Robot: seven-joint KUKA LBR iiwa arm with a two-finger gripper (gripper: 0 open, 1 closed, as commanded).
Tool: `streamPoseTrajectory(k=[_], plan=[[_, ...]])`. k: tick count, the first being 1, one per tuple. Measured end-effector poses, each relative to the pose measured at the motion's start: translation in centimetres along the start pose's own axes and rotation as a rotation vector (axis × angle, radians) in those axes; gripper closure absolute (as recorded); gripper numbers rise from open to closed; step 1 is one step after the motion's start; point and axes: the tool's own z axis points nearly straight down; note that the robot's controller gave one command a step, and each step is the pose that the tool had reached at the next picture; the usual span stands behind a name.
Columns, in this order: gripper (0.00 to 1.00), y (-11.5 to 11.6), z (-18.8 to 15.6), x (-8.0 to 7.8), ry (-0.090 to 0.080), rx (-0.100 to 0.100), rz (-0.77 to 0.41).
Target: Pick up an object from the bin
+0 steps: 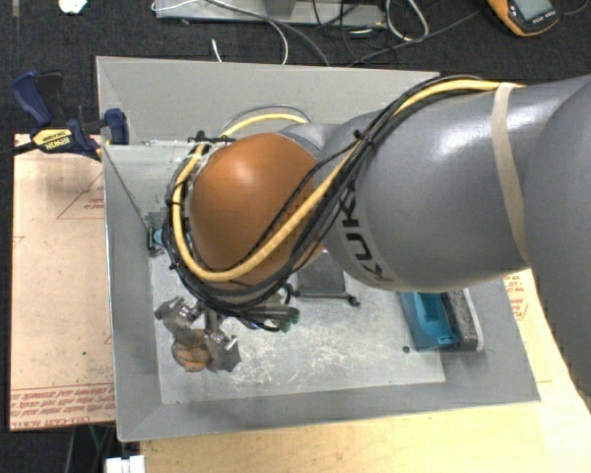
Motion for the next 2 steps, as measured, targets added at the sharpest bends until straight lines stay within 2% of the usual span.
streamPoseTrajectory(k=[2], plan=[[1.0,0.0,-6.1,-0.3,-0.007,0.002,0.002]])
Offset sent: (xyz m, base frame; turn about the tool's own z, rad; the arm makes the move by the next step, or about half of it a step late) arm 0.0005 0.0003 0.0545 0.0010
